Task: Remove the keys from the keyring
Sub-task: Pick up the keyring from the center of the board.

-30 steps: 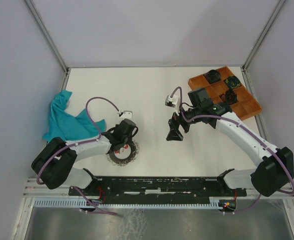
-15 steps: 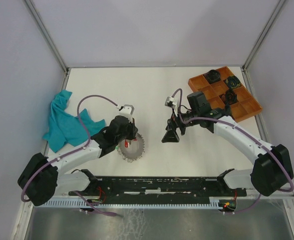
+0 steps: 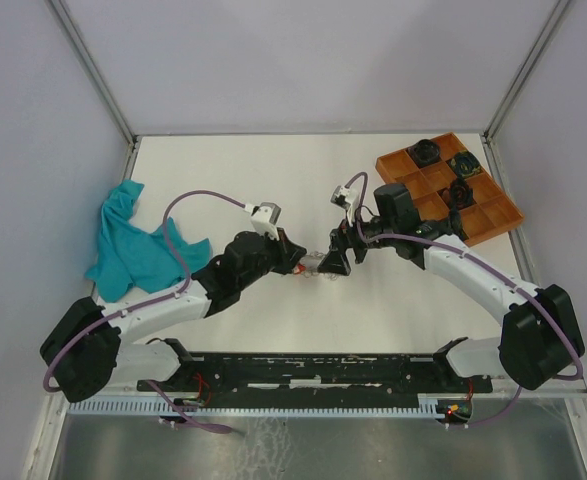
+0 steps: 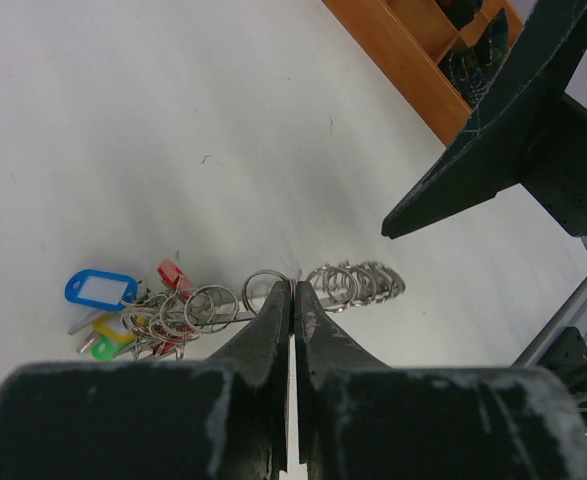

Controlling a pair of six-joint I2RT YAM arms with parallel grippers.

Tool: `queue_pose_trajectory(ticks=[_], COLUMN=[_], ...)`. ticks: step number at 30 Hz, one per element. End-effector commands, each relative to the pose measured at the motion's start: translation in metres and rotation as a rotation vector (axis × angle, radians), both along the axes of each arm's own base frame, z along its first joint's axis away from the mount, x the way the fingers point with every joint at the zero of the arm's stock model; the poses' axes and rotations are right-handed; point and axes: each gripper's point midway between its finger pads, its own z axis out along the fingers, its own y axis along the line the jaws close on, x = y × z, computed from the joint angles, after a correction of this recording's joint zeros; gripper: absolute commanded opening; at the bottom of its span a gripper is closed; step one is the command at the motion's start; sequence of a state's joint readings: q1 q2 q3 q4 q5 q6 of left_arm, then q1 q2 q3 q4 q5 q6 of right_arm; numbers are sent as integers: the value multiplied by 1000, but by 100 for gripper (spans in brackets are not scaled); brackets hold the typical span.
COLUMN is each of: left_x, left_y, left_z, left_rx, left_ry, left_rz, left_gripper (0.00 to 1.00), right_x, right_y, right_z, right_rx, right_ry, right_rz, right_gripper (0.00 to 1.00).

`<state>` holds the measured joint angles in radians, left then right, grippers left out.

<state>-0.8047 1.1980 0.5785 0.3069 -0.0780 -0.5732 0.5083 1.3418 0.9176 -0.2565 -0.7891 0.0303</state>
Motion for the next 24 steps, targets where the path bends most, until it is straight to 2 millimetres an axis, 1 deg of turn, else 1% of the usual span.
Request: queue_pose_trajectory(ticks=[1, 4, 6, 10, 15, 20, 24], left_x=[18, 17, 14, 11, 5, -2, -7], left_y=[-23, -31, -36, -45, -51, -55, -56], left_z=[59, 61, 61, 63, 69, 76, 79], left_rx=[-187, -197, -199, -204, -217, -251, -271], left_ry=[-75, -70, -67, -64, -68, -68, -66], left_rz=[63, 50, 34, -1, -47, -86, -103], left_gripper=[3, 3, 3, 3, 3, 3, 3], right_x=[24, 39, 44, 39, 29, 17, 15], right_y=[-6, -20, -26, -27, -22, -13, -13], right_z=[-7, -16, -18, -16, -19, -20, -22], right_rx=[-59, -164, -211, -228, -220, -197, -218], right_ry=[-79, -161, -218, -309, -339, -341, -352], right_rz=[-95, -142, -132, -68, 16, 89, 106], right_gripper=[95, 94, 94, 94, 92, 83, 71])
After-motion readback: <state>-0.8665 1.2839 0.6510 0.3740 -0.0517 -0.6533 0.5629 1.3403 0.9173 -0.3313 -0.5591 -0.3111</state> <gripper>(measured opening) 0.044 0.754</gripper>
